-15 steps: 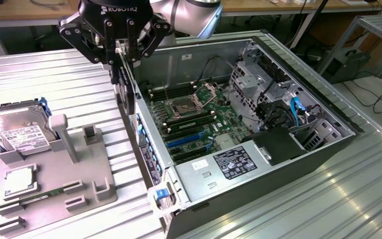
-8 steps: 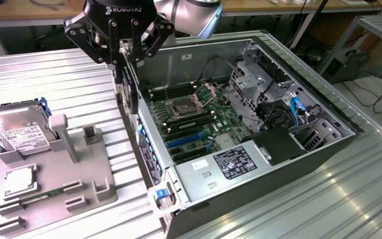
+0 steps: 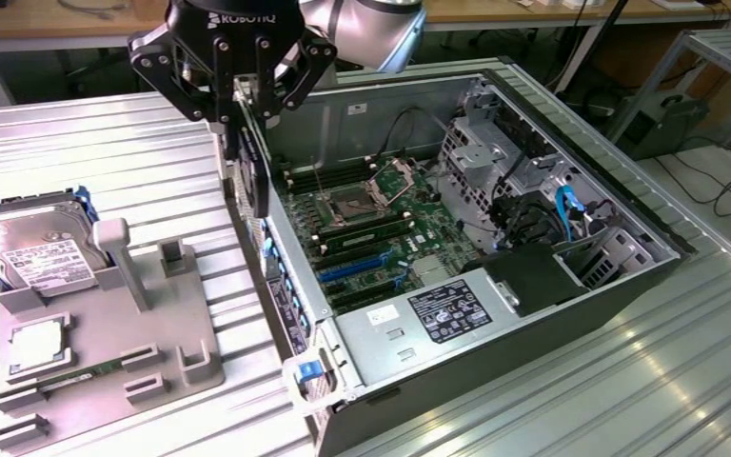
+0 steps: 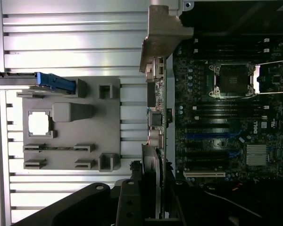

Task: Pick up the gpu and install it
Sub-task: 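Pick up the gpu and move the gpu toward the slot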

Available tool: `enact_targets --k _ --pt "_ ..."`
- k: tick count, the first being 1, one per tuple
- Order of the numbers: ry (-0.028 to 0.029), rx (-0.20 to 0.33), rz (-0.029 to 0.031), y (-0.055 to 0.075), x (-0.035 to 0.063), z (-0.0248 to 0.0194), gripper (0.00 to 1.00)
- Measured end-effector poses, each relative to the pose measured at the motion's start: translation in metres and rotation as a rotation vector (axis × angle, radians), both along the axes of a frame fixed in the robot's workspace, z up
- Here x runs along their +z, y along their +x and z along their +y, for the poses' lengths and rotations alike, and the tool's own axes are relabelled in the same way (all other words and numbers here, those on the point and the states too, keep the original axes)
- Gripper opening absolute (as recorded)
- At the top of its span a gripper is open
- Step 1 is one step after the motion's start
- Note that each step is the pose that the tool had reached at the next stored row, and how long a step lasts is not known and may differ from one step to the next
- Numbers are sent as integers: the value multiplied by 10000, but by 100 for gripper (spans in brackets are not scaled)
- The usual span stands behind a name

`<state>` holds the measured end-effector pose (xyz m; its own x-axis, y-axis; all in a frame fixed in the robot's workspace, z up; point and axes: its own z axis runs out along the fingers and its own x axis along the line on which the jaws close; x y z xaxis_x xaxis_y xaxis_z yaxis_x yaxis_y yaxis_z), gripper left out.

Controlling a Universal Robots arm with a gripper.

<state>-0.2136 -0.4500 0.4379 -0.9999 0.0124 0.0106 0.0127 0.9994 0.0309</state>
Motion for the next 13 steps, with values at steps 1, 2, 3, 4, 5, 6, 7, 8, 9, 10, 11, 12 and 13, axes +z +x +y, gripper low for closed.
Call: enact_targets --k 1,2,3,4,5,6,7,8,9,10,11,12,13 --pt "0 0 0 6 -1 0 27" --pt "-1 0 0 10 -2 0 27" --pt "-2 1 0 16 -3 0 27" --pt "-4 1 0 24 -4 0 27" --pt "-5 0 1 30 -5 0 27" --pt "-5 0 0 35 -6 0 27" --pt "-6 0 0 40 -7 0 27" --pt "-6 0 0 45 -8 0 27" --pt "-7 0 0 50 -9 0 27" --pt "-8 0 0 56 -10 0 27" --pt "-9 0 0 62 -11 0 27" --pt "-9 0 0 68 -12 0 27" --pt "-9 0 0 74 -13 0 27"
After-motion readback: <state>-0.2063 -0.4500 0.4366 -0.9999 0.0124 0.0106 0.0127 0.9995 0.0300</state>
